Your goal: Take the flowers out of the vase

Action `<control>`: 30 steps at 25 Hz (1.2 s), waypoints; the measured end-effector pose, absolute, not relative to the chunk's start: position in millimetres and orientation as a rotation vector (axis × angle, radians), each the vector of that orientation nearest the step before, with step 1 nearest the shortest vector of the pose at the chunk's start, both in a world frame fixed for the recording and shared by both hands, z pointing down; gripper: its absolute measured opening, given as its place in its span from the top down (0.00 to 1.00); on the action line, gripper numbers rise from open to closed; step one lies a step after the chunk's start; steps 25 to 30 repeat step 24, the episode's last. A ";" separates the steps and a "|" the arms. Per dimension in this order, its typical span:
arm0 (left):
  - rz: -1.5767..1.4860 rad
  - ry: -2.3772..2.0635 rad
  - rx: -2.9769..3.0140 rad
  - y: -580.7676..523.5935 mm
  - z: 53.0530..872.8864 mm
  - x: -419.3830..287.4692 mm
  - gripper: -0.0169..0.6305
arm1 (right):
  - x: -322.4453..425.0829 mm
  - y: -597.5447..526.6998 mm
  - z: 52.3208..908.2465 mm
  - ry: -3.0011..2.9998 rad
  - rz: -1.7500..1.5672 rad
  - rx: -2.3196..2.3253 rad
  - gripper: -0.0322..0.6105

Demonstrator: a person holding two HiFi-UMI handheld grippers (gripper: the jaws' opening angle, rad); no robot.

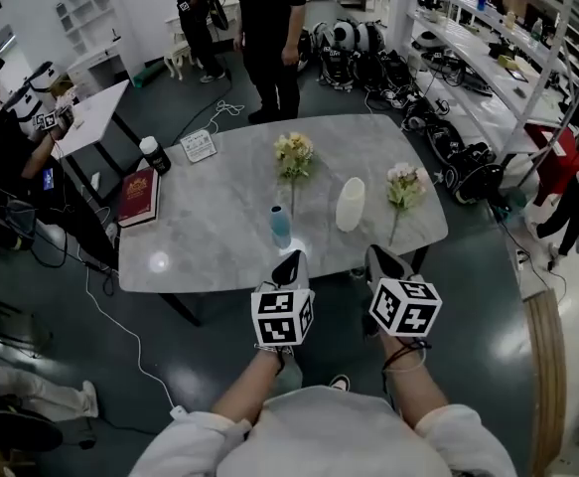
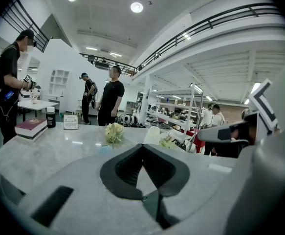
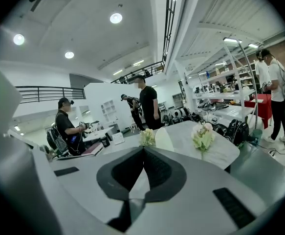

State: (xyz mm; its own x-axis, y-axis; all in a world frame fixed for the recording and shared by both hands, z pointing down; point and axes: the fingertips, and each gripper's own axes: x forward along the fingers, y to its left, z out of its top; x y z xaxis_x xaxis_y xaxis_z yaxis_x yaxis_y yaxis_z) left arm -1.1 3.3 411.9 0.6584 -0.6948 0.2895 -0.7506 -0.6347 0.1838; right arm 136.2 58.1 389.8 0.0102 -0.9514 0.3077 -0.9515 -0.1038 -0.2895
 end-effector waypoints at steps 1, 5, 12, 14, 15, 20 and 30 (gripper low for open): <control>0.265 -1.154 2.590 3.3 410.4 0.5 0.96 | 137.4 58.9 387.9 -2.110 0.670 2.236 0.94; 0.240 -1.147 2.574 0.5 408.0 3.7 0.96 | 141.6 58.9 383.7 -2.109 0.648 2.245 0.94; 0.260 -1.143 2.577 -0.9 411.4 5.6 0.96 | 144.2 58.1 385.4 -2.103 0.662 2.275 0.94; 0.268 -1.142 2.582 -0.2 411.2 6.3 0.96 | 144.6 57.7 385.3 -2.100 0.665 2.280 0.94; 0.271 -1.141 2.584 0.0 411.4 6.5 0.96 | 144.9 57.1 386.0 -2.096 0.668 2.281 0.94; 0.285 -1.139 2.590 -1.2 415.3 6.4 0.96 | 143.5 52.9 390.4 -2.080 0.670 2.277 0.94; 0.295 -1.131 2.592 -1.1 417.9 9.1 0.96 | 144.7 52.6 393.4 -2.066 0.675 2.280 0.94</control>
